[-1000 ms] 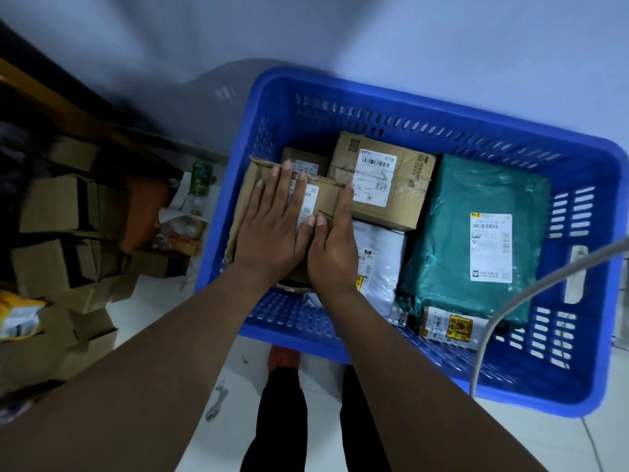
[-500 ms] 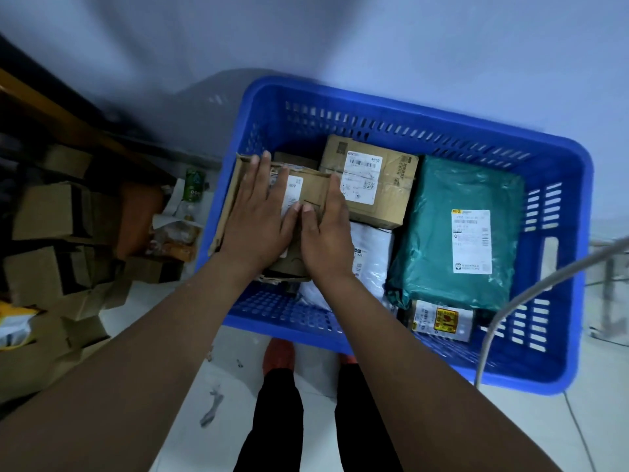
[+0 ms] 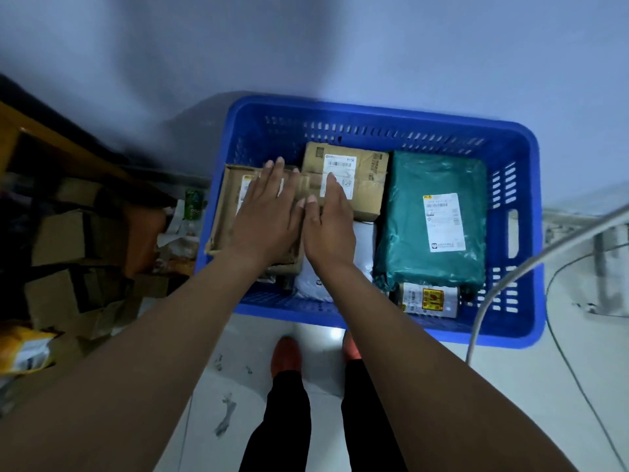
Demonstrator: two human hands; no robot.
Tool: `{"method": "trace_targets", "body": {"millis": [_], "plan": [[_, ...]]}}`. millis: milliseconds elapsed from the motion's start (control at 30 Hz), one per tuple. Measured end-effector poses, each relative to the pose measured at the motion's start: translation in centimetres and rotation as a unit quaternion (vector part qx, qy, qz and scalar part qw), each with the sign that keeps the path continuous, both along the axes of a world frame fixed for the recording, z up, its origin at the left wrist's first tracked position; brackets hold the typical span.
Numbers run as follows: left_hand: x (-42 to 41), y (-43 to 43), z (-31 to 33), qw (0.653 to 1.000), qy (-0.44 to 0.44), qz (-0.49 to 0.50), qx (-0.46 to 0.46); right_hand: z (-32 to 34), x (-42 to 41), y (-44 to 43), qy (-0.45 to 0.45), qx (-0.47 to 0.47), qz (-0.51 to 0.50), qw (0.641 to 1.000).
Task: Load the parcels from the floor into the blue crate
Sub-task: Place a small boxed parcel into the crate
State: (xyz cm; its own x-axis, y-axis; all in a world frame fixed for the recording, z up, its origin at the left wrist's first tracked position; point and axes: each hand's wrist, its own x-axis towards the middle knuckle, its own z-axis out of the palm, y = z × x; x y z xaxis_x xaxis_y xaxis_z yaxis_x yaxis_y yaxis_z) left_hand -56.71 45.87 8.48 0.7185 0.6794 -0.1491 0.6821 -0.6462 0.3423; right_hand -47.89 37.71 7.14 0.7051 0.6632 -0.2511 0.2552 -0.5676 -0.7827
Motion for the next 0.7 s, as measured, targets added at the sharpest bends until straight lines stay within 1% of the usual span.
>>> {"method": "trace_targets", "body": {"millis": [67, 133, 200, 300, 400, 467, 533, 600, 700], "plan": [[1.3, -1.8, 0.7, 1.0, -0.012, -0.008, -0.004, 0.8, 1.0, -1.5, -0.002, 0.007, -0.017, 1.0], [3.5, -4.3, 1.7, 0.999, -0.024, -0.019, -0.018, 1.8, 2.7, -3.9, -0.023, 0.023, -0.039, 0.999], [6.9, -7.1, 2.4, 0.998, -0.035, -0.05, -0.032, 2.6, 5.3, -6.9, -0.036, 0.022, -0.077, 0.996], [12.4, -11.6, 3.1, 0.994, -0.041, -0.098, -0.004, 3.4, 10.0, -12.0, -0.052, 0.01, -0.121, 0.991], [17.9, -16.9, 3.4, 0.991, -0.043, -0.126, 0.013, 3.9, 15.0, -17.4, -0.09, 0.019, -0.135, 0.987], [21.7, -21.6, 3.4, 0.986, -0.059, -0.153, 0.013, 3.9, 18.8, -22.0, -0.115, 0.017, -0.154, 0.981], [25.3, -26.4, 3.1, 0.982, -0.053, -0.179, 0.001, 3.4, 22.3, -27.5, -0.14, -0.006, -0.156, 0.978], [28.0, -30.6, 2.3, 0.98, -0.043, -0.194, -0.006, 2.4, 25.4, -32.7, -0.143, -0.033, -0.148, 0.978], [32.2, -37.7, 0.1, 0.973, -0.026, -0.228, -0.022, 0.9, 30.1, -41.6, -0.159, -0.079, -0.182, 0.967]]}}
